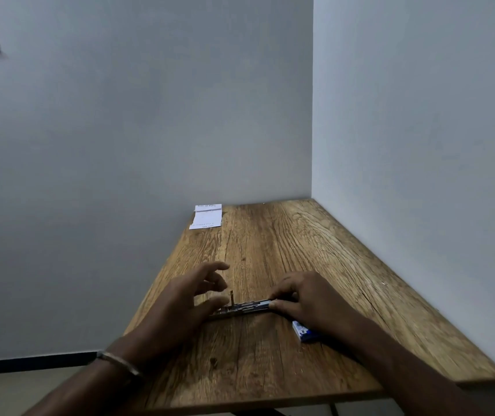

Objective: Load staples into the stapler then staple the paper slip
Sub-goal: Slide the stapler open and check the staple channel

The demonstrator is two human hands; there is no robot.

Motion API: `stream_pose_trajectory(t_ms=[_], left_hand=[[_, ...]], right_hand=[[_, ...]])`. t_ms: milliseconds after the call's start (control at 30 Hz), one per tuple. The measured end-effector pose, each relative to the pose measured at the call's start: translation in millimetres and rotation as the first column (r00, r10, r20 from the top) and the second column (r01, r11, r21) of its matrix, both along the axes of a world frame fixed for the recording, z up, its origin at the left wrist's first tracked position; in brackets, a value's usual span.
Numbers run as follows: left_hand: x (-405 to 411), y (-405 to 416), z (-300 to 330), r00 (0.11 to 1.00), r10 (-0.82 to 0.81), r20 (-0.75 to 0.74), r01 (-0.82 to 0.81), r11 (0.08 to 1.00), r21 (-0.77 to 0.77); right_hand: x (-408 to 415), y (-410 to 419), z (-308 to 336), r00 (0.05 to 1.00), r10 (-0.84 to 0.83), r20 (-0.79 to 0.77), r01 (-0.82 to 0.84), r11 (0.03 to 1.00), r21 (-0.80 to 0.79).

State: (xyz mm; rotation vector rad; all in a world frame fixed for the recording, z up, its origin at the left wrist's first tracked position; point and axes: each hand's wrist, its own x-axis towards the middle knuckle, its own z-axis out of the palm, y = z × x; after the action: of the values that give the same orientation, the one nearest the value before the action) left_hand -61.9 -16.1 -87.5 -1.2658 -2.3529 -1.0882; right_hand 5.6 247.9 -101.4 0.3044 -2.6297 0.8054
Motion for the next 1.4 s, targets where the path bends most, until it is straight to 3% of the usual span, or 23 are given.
stream_pose_trajectory(t_ms=[133, 233, 533, 900, 1067, 1400], left_hand=[[1.4, -6.0, -9.5, 0.991, 0.106, -0.085, -0.121, 0.975, -0.189], [0.6, -4.9, -14.5, 0.990, 0.116, -0.075, -0.129, 0.972, -0.198], [-1.9, -5.5, -20.0, 0.993, 0.100, -0.068, -0.110, 0.981, -0.161], [-3.0, -6.6, -22.7, 0.992, 0.110, -0.069, -0.118, 0.984, -0.130], [-3.3, -5.8, -23.6, 0.991, 0.118, -0.055, -0.124, 0.984, -0.127], [-3.7, -4.7, -24.9, 0.992, 0.107, -0.068, -0.116, 0.982, -0.147]], right_hand=[[2.4, -2.1, 1.1, 1.000, -0.015, -0.009, 0.015, 1.000, 0.017], [4.6, -4.4, 3.7, 0.999, -0.008, -0.034, 0.009, 0.999, 0.031], [14.3, -8.9, 12.7, 0.995, 0.095, 0.011, -0.093, 0.949, 0.302], [-0.8, -20.4, 9.8, 0.975, 0.193, 0.113, -0.215, 0.949, 0.232], [-0.8, -15.0, 10.9, 0.961, 0.209, 0.182, -0.231, 0.967, 0.105], [-9.1, -21.1, 14.1, 0.961, 0.187, 0.205, -0.217, 0.967, 0.133]])
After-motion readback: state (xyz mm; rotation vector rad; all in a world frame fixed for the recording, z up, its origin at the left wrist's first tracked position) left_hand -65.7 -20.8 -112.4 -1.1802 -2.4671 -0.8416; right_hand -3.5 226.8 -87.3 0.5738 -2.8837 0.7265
